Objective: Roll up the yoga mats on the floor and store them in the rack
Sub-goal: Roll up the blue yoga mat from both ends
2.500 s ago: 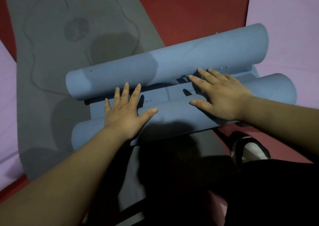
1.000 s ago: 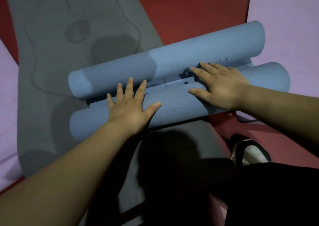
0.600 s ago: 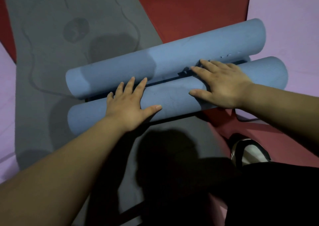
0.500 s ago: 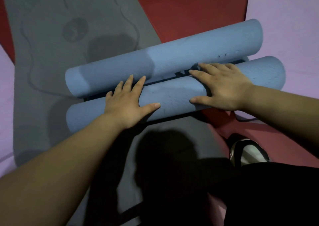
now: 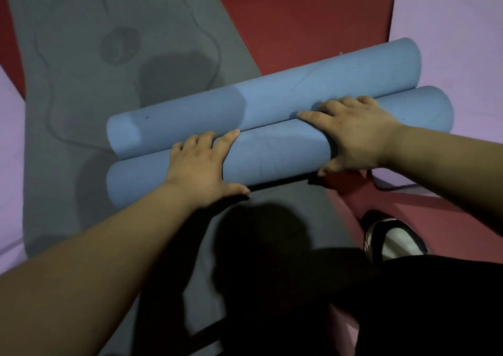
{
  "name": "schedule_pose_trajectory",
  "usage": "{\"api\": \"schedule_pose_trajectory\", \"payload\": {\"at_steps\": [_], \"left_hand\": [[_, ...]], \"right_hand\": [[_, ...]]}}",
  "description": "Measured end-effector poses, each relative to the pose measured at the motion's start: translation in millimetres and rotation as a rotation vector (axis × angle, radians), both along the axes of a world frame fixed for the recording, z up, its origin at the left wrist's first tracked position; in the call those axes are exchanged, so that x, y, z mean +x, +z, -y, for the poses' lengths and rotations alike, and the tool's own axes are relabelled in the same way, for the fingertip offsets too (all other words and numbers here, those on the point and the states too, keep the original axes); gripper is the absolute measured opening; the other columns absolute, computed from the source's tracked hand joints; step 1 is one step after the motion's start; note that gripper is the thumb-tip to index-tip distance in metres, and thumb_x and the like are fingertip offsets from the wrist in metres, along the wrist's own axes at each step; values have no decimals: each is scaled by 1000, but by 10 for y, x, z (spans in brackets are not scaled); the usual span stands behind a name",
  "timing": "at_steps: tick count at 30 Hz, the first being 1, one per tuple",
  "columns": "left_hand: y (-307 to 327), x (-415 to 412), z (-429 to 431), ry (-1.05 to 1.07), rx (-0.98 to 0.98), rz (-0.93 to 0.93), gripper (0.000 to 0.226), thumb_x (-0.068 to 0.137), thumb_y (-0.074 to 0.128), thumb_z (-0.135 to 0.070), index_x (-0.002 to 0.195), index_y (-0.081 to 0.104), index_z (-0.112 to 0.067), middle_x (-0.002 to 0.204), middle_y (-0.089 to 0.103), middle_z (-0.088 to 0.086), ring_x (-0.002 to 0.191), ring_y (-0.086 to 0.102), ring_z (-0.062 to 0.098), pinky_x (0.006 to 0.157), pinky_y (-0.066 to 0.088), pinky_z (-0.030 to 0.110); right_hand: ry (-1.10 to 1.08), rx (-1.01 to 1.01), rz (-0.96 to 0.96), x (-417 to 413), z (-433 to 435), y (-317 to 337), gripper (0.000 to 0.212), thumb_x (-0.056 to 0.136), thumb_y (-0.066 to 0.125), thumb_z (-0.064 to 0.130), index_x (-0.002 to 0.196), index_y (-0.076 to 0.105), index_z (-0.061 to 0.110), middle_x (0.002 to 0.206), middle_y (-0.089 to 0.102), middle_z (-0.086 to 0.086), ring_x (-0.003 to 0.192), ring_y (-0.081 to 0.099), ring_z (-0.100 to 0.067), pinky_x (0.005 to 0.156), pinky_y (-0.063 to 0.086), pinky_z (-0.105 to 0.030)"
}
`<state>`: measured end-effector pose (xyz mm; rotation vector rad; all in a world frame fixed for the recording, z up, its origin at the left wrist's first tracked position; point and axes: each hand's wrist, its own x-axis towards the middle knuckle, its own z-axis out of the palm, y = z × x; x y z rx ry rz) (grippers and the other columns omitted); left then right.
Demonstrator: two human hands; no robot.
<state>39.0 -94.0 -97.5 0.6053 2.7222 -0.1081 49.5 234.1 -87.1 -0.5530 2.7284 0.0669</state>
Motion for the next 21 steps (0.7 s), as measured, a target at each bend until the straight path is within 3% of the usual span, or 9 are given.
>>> {"api": "schedule_pose_trajectory", "payload": {"at_steps": [9, 13, 17, 21], "left_hand": [[200, 101, 55, -89, 11, 82, 118, 59, 41, -101, 158, 15, -42, 147, 46, -2, 123, 46, 29, 105, 41, 48], [217, 582, 139, -150, 56, 133, 115, 57, 47, -100, 153, 33, -38, 132, 57, 0, 110, 53, 30, 94, 47, 45], [68, 871, 128, -100, 18, 150, 116, 53, 48, -100, 153, 31, -42, 122, 51, -2, 108, 50, 27, 88, 42, 42], [66, 830, 100, -9, 64, 151, 117, 57, 37, -101, 158, 21, -42, 136, 48, 1, 123, 47, 27, 99, 41, 43]], "right_hand": [[44, -98, 102, 230, 9, 179, 116, 58, 61, 92, 155, 24, 39, 137, 59, -1, 116, 55, -32, 97, 48, -46], [62, -125, 199, 649, -16, 223, 109, 56, 56, 96, 149, 35, 43, 130, 62, 5, 113, 58, -27, 98, 46, -43], [78, -75, 183, 871, 30, 86, 103, 61, 42, 101, 148, 34, 46, 121, 55, 6, 115, 51, -24, 97, 43, -45], [-63, -166, 147, 849, 64, 37, 95, 77, 22, 97, 154, 26, 42, 141, 51, 1, 133, 46, -25, 107, 38, -46]]}}
